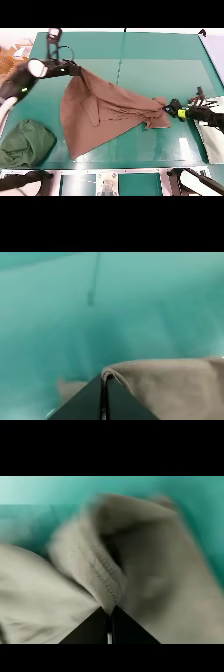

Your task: Fold the shirts.

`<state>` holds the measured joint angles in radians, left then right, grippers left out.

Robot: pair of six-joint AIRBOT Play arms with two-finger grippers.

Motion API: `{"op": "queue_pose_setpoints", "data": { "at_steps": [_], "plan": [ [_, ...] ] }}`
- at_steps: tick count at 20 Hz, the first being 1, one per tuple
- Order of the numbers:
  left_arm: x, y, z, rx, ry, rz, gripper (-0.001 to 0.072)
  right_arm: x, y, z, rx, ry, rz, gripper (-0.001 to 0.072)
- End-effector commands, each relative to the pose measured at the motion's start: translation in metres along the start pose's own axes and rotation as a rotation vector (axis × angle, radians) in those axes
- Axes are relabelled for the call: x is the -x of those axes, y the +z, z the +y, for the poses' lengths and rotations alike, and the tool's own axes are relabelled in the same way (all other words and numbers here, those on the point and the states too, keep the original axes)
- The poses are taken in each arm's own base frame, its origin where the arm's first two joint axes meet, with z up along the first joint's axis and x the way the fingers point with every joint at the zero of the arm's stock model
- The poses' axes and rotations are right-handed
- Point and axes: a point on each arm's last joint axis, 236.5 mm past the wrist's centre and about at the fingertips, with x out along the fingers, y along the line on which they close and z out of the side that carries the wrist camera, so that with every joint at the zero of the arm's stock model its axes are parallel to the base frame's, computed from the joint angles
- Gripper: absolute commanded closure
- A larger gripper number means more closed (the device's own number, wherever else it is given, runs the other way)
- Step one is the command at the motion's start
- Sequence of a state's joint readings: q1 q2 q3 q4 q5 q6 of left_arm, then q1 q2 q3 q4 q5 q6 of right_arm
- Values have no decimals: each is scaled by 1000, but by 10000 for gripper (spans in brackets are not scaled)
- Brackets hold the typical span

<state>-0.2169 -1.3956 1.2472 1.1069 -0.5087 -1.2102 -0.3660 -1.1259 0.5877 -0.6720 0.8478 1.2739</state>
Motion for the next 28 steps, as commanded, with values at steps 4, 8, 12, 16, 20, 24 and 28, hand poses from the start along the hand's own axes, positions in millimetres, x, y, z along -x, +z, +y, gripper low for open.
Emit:
{"op": "queue_pose_setpoints", "data": {
  "at_steps": [4,8,12,16,20,24,28],
  "plan": [
    [-80,13,-5,177,-108,-58,684,-24,38,-12,25,-27,-38,695],
    [-39,16,-14,179,-247,103,87,4,57,26,148,58,4,353],
    [40,3,21,246,-267,320,668,40,71,6,217,-18,53,355],
    [89,-39,46,315,-169,509,689,35,72,-19,163,-58,77,442],
    [135,-138,28,435,-61,633,688,28,73,-25,146,-62,86,449],
    [170,-263,-4,644,12,747,62,26,81,-28,145,-74,53,409],
    [189,-338,-29,758,8,911,48,26,85,-29,146,-78,38,410]
  ]
}}
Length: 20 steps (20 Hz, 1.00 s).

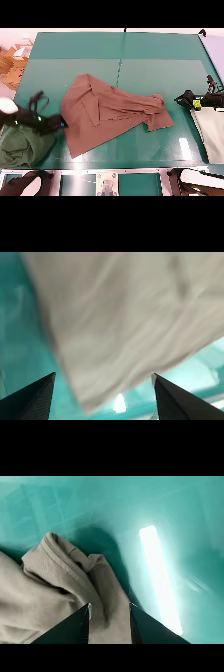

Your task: Fold the shirts.

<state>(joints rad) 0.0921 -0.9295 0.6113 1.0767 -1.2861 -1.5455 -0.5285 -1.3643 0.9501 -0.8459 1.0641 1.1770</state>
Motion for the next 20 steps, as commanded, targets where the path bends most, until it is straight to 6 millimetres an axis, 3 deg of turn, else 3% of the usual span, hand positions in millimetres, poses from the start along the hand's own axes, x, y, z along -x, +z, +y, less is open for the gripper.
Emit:
{"op": "queue_pose_setpoints", "data": {
  "at_steps": [1,5,7,9,13,14,15,16,20],
  "plan": [
    [-39,-60,22,131,-5,124,48,0,4,-2,-1,-7,-15,411],
    [-61,-76,21,204,-61,144,48,0,6,-3,-1,-11,-24,411],
    [-71,-70,12,241,-131,96,49,0,6,-3,-1,-11,-26,411],
    [-79,-64,-4,267,-235,47,126,0,7,-3,-1,-13,-28,411],
    [-92,-84,-3,319,-269,82,127,0,12,-5,-1,-21,-50,411],
    [-91,-81,-4,318,-274,75,166,0,12,-5,-1,-21,-50,411],
    [-87,-72,-7,275,-276,46,501,0,12,-5,-1,-21,-49,411],
    [-80,-56,-9,222,-272,0,655,0,12,-5,-1,-21,-49,412],
    [-27,38,13,98,-122,-253,687,-1,9,-6,-1,-22,-41,411]
  ]
}}
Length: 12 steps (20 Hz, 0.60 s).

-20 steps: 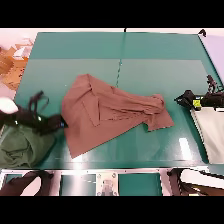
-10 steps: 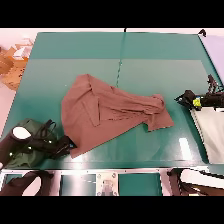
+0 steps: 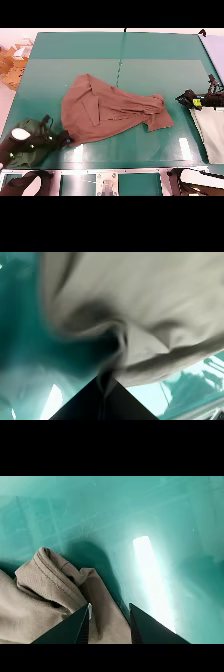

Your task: Fold the shirts.

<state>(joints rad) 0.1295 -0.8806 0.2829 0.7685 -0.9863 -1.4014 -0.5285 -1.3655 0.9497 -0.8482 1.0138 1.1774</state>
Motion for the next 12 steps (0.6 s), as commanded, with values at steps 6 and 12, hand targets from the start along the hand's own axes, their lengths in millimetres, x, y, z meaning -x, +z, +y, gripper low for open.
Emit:
{"op": "queue_pose_setpoints", "data": {
  "at_steps": [6,12],
  "plan": [
    [36,133,-15,-118,70,-142,686,-25,-62,-18,-84,-4,134,413],
    [32,136,-14,-137,71,-113,686,-52,-155,-11,-102,11,351,426]
  ]
}}
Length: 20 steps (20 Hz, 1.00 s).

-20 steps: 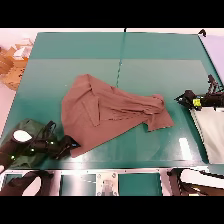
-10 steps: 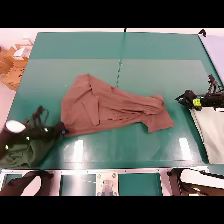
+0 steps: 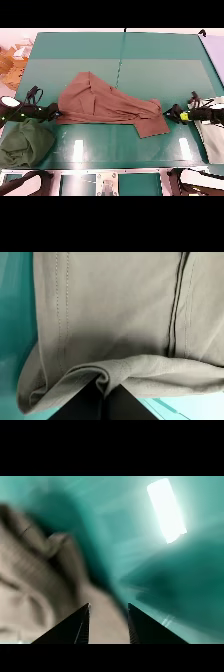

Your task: Fold the shirts.

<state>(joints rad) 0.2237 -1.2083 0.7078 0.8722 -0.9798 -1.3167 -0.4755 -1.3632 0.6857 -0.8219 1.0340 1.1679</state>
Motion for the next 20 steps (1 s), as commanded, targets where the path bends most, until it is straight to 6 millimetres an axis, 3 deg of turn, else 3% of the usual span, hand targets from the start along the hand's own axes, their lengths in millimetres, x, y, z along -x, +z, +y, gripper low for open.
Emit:
{"op": "queue_pose_setpoints", "data": {
  "at_steps": [1,2,3,4,6,8,10,11,14,17,18,20],
  "plan": [
    [-1,4,1,-15,1,8,686,-23,-47,-4,10,-17,129,438],
    [0,5,-1,-20,-1,9,686,-25,-54,-1,18,-13,152,528],
    [3,7,-5,-37,-9,10,687,-24,-56,3,38,-2,164,699],
    [10,13,-13,-69,-22,4,687,-22,-53,11,42,26,164,696],
    [39,38,-50,-135,-84,-31,687,-2,-29,48,69,120,119,699],
    [87,67,-109,-236,-190,-94,688,52,16,120,177,265,-29,699],
    [155,91,-185,-398,-302,-214,687,147,52,215,350,413,-258,699],
    [193,97,-224,-492,-348,-291,687,198,56,256,438,458,-368,699],
    [318,85,-327,-757,-431,-577,687,341,27,350,677,505,-678,700],
    [436,36,-390,-946,-507,-879,687,473,-20,399,776,535,-1056,699],
    [466,18,-400,-971,-533,-973,687,511,-43,410,811,531,-1186,700],
    [507,-16,-407,-1025,-546,-1120,687,566,-84,422,867,500,-1407,699]
  ]
}}
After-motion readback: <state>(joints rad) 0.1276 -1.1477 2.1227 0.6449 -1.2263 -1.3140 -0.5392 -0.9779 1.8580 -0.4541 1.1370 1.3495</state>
